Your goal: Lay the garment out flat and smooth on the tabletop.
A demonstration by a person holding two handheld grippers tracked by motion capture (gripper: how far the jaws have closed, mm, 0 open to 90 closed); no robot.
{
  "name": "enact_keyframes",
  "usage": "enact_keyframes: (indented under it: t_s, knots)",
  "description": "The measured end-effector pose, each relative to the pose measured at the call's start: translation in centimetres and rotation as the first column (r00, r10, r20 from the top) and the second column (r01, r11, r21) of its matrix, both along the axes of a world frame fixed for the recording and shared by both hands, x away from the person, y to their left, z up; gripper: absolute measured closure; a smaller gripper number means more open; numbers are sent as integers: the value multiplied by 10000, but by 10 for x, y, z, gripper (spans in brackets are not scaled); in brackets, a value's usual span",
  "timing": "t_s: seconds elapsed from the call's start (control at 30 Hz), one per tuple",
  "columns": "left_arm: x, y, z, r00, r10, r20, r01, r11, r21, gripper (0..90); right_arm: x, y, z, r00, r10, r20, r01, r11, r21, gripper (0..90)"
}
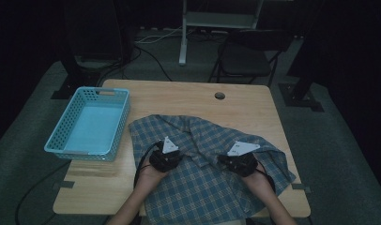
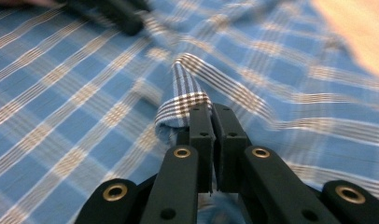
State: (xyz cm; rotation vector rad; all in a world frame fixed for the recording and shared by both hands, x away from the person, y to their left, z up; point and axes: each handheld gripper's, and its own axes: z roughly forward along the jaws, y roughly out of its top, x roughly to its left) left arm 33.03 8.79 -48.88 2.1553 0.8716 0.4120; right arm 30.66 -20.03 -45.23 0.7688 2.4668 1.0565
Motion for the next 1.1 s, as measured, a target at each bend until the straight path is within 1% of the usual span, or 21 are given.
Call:
enact_keyframes:
  t_s: [0.1,0.2,0.23,0.3,0.37,0.4,0.43,0.53,0.57,0.6,0.67,0.77,0.8,0.83,0.87,0.93,0.97,1.0,1.03,1.07,1.1]
  knots:
    - [0,0,0,10000,-33,38,33,10000,42,795,12,-13,10,9969,-749,227,744,9970,202,876]
    - [0,0,0,10000,-82,36,82,9999,67,804,20,-22,15,9939,-1081,200,1072,9933,434,878]
    - [0,1,0,9999,-161,21,161,9999,43,804,26,-31,20,9885,-1490,257,1475,9876,539,878]
    - [0,3,0,9998,-212,-34,212,9998,2,805,29,-36,23,9861,-1647,198,1631,9845,645,880]
    - [-1,4,0,9996,-273,-54,272,9996,-47,819,36,-50,29,9760,-2166,213,2143,9736,781,880]
    - [-1,5,0,9993,-375,-63,375,9993,-58,819,36,-50,29,9760,-2166,213,2143,9736,781,880]
    - [-2,7,0,9984,-554,-119,554,9984,-64,823,41,-59,32,9684,-2490,135,2470,9652,859,880]
    - [-4,9,0,9975,-690,-140,688,9976,-107,823,48,-69,34,9612,-2756,83,2736,9569,974,880]
    - [-6,10,0,9968,-784,-156,782,9969,-102,823,56,-77,37,9513,-3083,13,3068,9472,933,880]
    - [-6,10,0,9968,-784,-156,782,9969,-102,822,60,-81,40,9464,-3231,-25,3218,9418,969,880]
    - [-8,12,0,9958,-891,-188,889,9960,-126,823,65,-84,42,9420,-3355,-35,3344,9378,935,880]
    - [-10,18,0,9919,-1178,-474,1159,9924,-422,823,83,-97,53,9249,-3800,-90,3796,9222,743,880]
    - [-10,18,0,9919,-1178,-474,1159,9924,-422,823,83,-97,53,9249,-3800,-90,3796,9222,743,880]
    - [-12,20,0,9904,-1286,-513,1263,9910,-445,823,92,-102,57,9178,-3970,-117,3969,9155,654,880]
    - [-13,21,0,9893,-1365,-519,1343,9899,-445,823,92,-102,57,9178,-3970,-117,3969,9155,654,880]
    - [-15,23,0,9872,-1511,-513,1494,9881,-361,823,97,-106,59,9108,-4124,-191,4128,9087,623,880]
    - [-16,23,0,9867,-1544,-517,1527,9877,-345,822,103,-110,60,9032,-4287,-204,4292,9019,480,880]
    - [-17,23,1,9861,-1571,-538,1556,9873,-312,822,103,-110,60,9032,-4287,-204,4292,9019,480,880]
    - [-20,24,2,9837,-1713,-538,1707,9852,-163,822,108,-115,61,8951,-4450,-259,4457,8944,368,879]
    - [-20,24,2,9837,-1713,-538,1707,9852,-163,822,108,-115,61,8951,-4450,-259,4457,8944,368,879]
    - [-23,24,3,9803,-1886,-583,1887,9820,-28,821,112,-119,62,8876,-4597,-281,4604,8872,302,879]
